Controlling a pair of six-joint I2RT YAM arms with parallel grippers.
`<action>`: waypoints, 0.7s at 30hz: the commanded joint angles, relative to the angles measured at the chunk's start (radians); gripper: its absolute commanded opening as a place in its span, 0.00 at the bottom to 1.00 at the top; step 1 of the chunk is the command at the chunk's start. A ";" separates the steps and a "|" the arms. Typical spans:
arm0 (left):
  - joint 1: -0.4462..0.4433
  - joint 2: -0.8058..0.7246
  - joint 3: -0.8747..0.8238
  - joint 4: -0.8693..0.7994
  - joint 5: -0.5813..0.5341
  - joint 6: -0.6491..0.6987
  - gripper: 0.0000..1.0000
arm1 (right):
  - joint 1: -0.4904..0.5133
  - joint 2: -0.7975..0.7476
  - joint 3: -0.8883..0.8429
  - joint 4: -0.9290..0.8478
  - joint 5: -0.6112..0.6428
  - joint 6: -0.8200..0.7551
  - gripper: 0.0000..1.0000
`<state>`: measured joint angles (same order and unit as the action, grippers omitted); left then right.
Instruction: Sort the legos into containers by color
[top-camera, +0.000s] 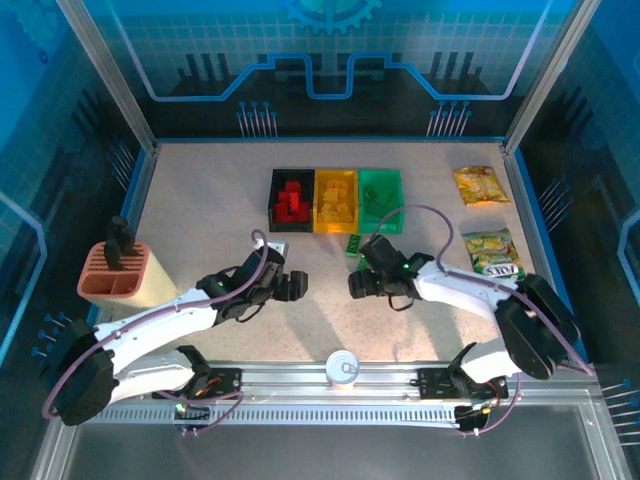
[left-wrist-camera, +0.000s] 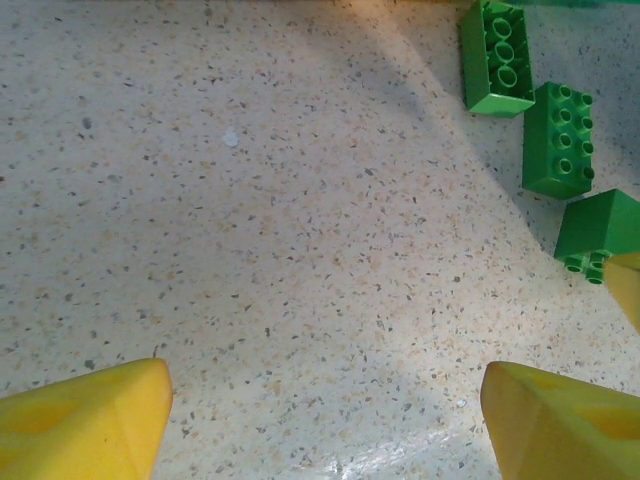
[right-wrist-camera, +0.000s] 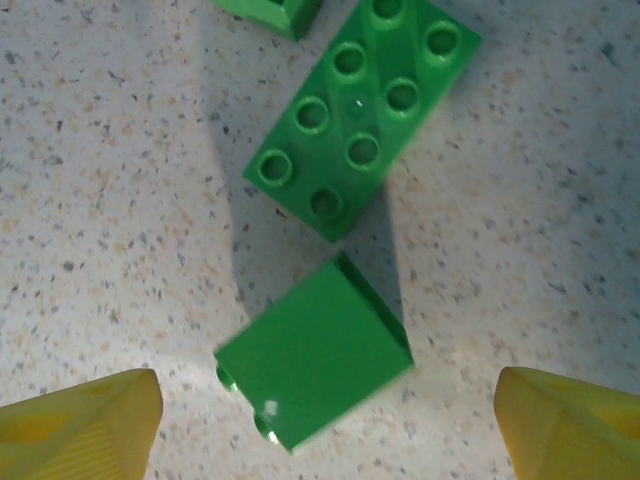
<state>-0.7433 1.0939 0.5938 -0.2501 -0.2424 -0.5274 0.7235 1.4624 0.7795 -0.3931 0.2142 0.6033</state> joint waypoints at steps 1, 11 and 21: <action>0.002 -0.060 -0.034 -0.020 -0.037 -0.031 0.82 | 0.034 0.095 0.089 -0.084 0.043 0.009 0.86; 0.003 -0.136 -0.091 -0.035 -0.051 -0.046 0.82 | 0.126 0.195 0.215 -0.220 0.173 0.043 0.49; 0.002 -0.155 -0.098 -0.038 -0.049 -0.052 0.82 | 0.149 0.119 0.227 -0.239 0.175 0.033 0.36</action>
<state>-0.7433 0.9585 0.5056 -0.2680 -0.2737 -0.5529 0.8566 1.6352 0.9764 -0.5964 0.3649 0.6323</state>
